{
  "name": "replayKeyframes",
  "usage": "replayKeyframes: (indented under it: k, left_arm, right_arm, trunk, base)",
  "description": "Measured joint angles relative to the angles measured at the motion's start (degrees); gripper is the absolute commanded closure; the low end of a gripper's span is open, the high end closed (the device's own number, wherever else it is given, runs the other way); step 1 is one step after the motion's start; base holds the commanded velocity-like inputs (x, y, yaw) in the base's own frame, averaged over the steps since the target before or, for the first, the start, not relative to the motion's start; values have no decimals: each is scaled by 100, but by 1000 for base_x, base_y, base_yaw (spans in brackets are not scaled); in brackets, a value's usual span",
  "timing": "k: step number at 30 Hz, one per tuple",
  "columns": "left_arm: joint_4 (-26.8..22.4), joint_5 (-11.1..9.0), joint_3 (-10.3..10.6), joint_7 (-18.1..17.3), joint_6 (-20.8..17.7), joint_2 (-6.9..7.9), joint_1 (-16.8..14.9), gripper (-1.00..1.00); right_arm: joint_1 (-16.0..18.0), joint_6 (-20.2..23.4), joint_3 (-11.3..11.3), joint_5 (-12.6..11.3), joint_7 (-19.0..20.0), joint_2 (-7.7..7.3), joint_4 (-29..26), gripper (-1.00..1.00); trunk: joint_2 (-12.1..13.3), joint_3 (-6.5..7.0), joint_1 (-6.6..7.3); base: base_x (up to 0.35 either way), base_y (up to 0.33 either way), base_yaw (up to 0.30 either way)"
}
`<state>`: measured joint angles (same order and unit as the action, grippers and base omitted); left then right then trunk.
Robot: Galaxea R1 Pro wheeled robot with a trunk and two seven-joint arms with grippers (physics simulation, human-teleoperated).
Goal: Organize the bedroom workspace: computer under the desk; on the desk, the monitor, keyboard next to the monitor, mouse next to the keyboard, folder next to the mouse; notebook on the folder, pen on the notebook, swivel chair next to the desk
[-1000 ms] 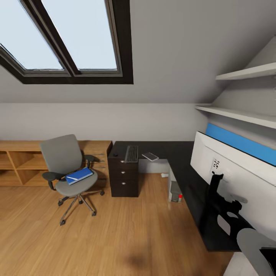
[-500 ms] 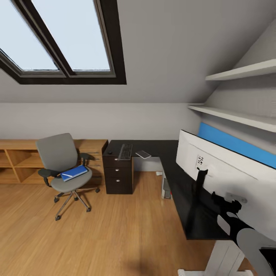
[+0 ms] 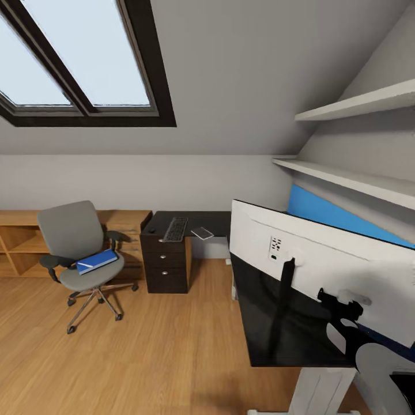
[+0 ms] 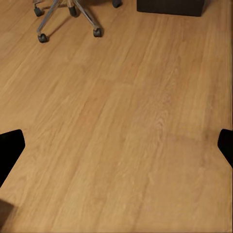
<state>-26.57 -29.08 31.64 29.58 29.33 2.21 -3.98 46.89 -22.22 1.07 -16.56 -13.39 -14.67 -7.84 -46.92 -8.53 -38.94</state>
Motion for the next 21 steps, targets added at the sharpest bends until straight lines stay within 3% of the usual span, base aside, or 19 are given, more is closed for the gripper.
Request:
replayKeyframes:
  k: [15,21]
  left_arm:
    - [4,-1,4,-5,-16,-8,0,-100]
    - [7,0,4,-1,-10,-3,1,-100]
  right_arm:
    - [0,2,10,5,-1,0,-1,-100]
    - [-1,3,5,2,3,0,-1,-100]
  trunk:
    - [0,0,0]
    - [-1,0,-2]
  base:
    - [156,-314,0]
    - [44,-100,0]
